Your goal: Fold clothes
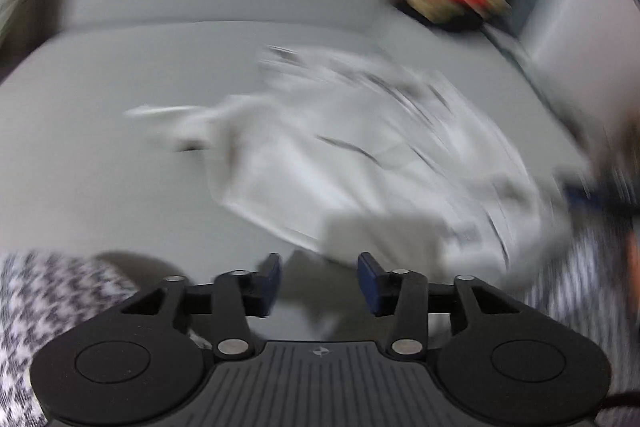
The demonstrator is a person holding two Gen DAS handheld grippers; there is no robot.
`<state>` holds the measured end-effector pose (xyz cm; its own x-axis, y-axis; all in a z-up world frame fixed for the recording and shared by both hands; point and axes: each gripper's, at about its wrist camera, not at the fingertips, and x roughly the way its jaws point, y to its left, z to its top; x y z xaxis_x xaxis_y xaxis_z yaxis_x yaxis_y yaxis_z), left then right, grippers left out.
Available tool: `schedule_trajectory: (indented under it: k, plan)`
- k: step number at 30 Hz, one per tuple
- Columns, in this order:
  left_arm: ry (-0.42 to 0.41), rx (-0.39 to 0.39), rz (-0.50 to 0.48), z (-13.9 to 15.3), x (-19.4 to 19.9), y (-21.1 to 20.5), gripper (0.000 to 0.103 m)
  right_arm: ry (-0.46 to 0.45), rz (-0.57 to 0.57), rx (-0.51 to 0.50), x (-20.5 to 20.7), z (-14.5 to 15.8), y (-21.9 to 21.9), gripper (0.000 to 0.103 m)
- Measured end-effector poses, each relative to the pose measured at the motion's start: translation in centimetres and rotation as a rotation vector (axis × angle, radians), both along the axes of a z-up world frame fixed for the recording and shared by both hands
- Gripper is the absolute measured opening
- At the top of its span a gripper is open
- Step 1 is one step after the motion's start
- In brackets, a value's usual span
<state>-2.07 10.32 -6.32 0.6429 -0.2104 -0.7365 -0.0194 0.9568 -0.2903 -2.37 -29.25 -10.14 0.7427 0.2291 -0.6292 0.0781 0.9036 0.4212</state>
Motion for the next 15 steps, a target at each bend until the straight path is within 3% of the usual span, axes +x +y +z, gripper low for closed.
schedule_trajectory:
  k: [3,5,9,15]
  plan:
    - [0.016,-0.192,0.161,-1.0,1.1,3.1,0.044,-0.065,0.031,0.097,0.1,-0.3,-0.3,0.045]
    - [0.035,-0.256,0.228,-1.9,2.3,3.8,0.044,-0.075,0.052,0.152,0.5,-0.4,-0.3,0.045]
    - [0.124,-0.393,0.233,-4.2,4.2,4.2,0.045,-0.097,0.087,0.198,0.7,-0.4,-0.2,0.045]
    - [0.151,-0.503,0.245,-4.9,4.3,3.8,0.046,-0.109,0.098,0.255,0.7,-0.8,-0.7,0.045]
